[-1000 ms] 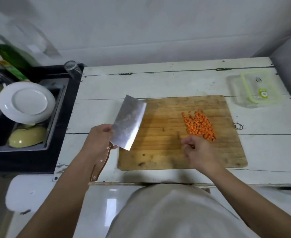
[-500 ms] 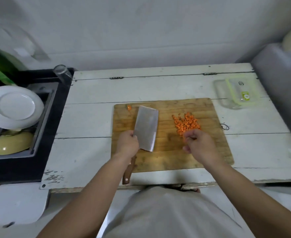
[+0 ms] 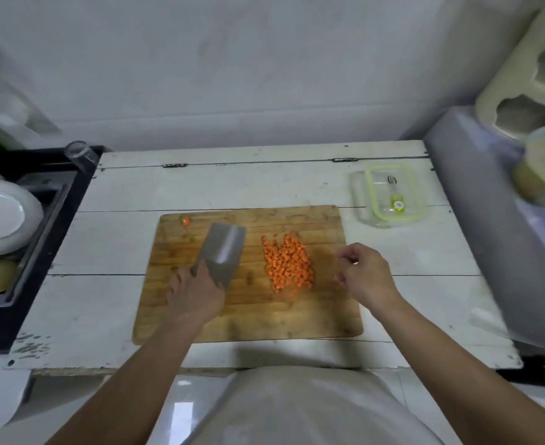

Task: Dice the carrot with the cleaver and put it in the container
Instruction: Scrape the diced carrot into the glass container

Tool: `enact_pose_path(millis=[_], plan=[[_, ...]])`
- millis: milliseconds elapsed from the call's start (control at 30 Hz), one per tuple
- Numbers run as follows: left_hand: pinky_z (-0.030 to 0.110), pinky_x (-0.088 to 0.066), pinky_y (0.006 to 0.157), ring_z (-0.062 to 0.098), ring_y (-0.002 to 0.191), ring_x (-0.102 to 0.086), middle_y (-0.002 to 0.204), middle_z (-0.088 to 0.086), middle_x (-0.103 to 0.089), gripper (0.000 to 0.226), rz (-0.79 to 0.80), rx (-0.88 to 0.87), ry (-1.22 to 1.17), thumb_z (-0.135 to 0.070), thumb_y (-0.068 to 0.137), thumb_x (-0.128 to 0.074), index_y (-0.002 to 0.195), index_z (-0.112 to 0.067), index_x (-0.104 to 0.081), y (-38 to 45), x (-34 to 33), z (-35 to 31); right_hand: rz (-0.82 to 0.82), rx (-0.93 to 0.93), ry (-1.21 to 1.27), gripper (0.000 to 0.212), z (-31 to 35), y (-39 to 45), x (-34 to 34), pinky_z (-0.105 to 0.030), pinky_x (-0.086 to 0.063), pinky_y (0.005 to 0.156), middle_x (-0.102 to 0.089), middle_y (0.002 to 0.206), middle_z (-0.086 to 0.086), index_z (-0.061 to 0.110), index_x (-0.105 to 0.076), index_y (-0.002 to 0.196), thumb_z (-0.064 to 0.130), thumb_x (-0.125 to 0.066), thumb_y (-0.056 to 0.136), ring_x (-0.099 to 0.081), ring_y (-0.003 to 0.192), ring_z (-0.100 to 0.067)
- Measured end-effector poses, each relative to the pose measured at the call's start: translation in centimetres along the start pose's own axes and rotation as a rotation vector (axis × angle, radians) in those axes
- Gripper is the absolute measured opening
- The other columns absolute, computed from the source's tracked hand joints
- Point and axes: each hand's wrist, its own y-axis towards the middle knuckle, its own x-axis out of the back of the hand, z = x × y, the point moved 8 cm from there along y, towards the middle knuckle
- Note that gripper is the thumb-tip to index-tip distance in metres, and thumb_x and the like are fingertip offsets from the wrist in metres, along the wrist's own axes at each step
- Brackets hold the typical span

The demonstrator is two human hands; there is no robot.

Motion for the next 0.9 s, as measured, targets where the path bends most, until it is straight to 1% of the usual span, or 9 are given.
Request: enact_pose_path(millis=[100, 233, 333, 400, 467, 567, 700, 800, 900], plan=[[0.056, -0.031, 0.114, 0.043, 0.142, -0.026, 0.155, 0.017, -0.028, 0.060, -0.124, 0.020, -0.091, -0.033, 0.101, -0.048, 0.157, -0.025, -0.028, -1.3, 1.0, -2.1, 0.023, 0.040, -0.120, 0.019, 0.0, 1.7, 2.4, -0.030, -0.053, 0.068, -0.071, 0.090, 0.001, 0.020, -0.068, 0.096, 0.010, -0.052, 0.093, -0.070, 0.066, -0.015], [0.048, -0.041, 0.110, 0.032, 0.130, -0.046, 0.146, 0.007, -0.048, 0.039, -0.241, -0.207, -0.283, -0.016, 0.102, -0.050, 0.138, -0.026, -0.057, -4.1, 0.9, -8.3, -0.030, 0.146, -0.384, 0.024, 0.0, 3.1, 5.3, -0.034, -0.048, 0.086, -0.066, 0.110, -0.001, 0.017, -0.067, 0.114, 0.014, -0.054, 0.094, -0.062, 0.104, -0.027], [0.030, -0.054, 0.073, 0.017, 0.082, -0.066, 0.144, -0.001, -0.054, 0.033, -0.156, -0.278, -0.439, -0.017, 0.105, -0.051, 0.133, -0.029, -0.063, -5.3, 0.1, -12.2, -0.236, 0.308, -0.643, 0.052, 2.6, 6.5, 8.1, -0.044, -0.037, 0.103, -0.044, 0.143, -0.018, 0.009, -0.051, 0.138, 0.029, -0.062, 0.091, -0.039, 0.127, -0.039], [0.024, -0.048, 0.061, 0.018, 0.071, -0.063, 0.144, -0.002, -0.054, 0.030, -0.117, -0.286, -0.482, -0.020, 0.106, -0.051, 0.133, -0.029, -0.062, -5.6, -0.2, -13.5, -0.222, 0.175, -0.747, 0.086, 3.9, 11.1, 9.0, -0.052, -0.023, 0.117, -0.011, 0.162, -0.020, 0.012, -0.023, 0.154, 0.048, -0.064, 0.088, -0.013, 0.145, -0.044], [0.017, -0.044, 0.054, 0.009, 0.064, -0.060, 0.137, 0.002, -0.058, 0.028, -0.073, -0.296, -0.500, -0.020, 0.107, -0.050, 0.130, -0.029, -0.063, -6.0, -0.4, -14.2, -0.107, -0.062, -0.790, 0.110, 3.4, 15.2, 8.9, -0.058, -0.008, 0.121, 0.016, 0.165, -0.017, 0.018, 0.003, 0.160, 0.064, -0.063, 0.084, 0.006, 0.150, -0.045], [0.015, -0.041, 0.046, 0.005, 0.052, -0.052, 0.129, 0.009, -0.061, 0.029, 0.004, -0.287, -0.537, -0.021, 0.108, -0.049, 0.132, -0.028, -0.063, -6.3, -0.5, -14.1, -0.065, -0.259, -0.730, 0.125, 1.4, 17.7, 8.8, -0.060, -0.014, 0.119, 0.010, 0.164, -0.020, 0.023, 0.009, 0.159, 0.070, -0.069, 0.074, -0.007, 0.148, -0.046], [0.014, -0.036, 0.046, 0.003, 0.052, -0.050, 0.117, 0.005, -0.066, 0.031, 0.062, -0.251, -0.590, -0.019, 0.109, -0.047, 0.136, -0.026, -0.060, -6.3, -0.9, -13.8, -0.057, -0.159, -0.815, 0.119, 0.6, 16.4, 8.7, -0.050, -0.031, 0.107, -0.020, 0.151, -0.017, 0.030, -0.004, 0.156, 0.066, -0.076, 0.068, -0.030, 0.134, -0.041], [0.015, -0.045, 0.063, -0.005, 0.077, -0.058, 0.122, -0.010, -0.064, 0.028, 0.105, -0.276, -0.612, -0.020, 0.108, -0.049, 0.131, -0.028, -0.064, -6.4, -1.7, -15.4, 0.114, 0.033, -0.937, 0.119, -1.2, 13.1, 9.2, -0.048, -0.023, 0.114, -0.009, 0.161, -0.009, 0.036, -0.001, 0.157, 0.062, -0.076, 0.069, -0.022, 0.141, -0.038], [0.017, -0.046, 0.086, 0.004, 0.111, -0.059, 0.127, -0.014, -0.063, 0.028, 0.201, -0.282, -0.642, -0.021, 0.106, -0.052, 0.129, -0.025, -0.068, -6.6, -3.4, -18.4, 0.323, 0.253, -1.005, 0.125, -4.1, 8.6, 10.2, -0.046, -0.005, 0.122, 0.008, 0.167, 0.003, 0.038, 0.008, 0.157, 0.055, -0.077, 0.068, -0.001, 0.152, -0.029]])
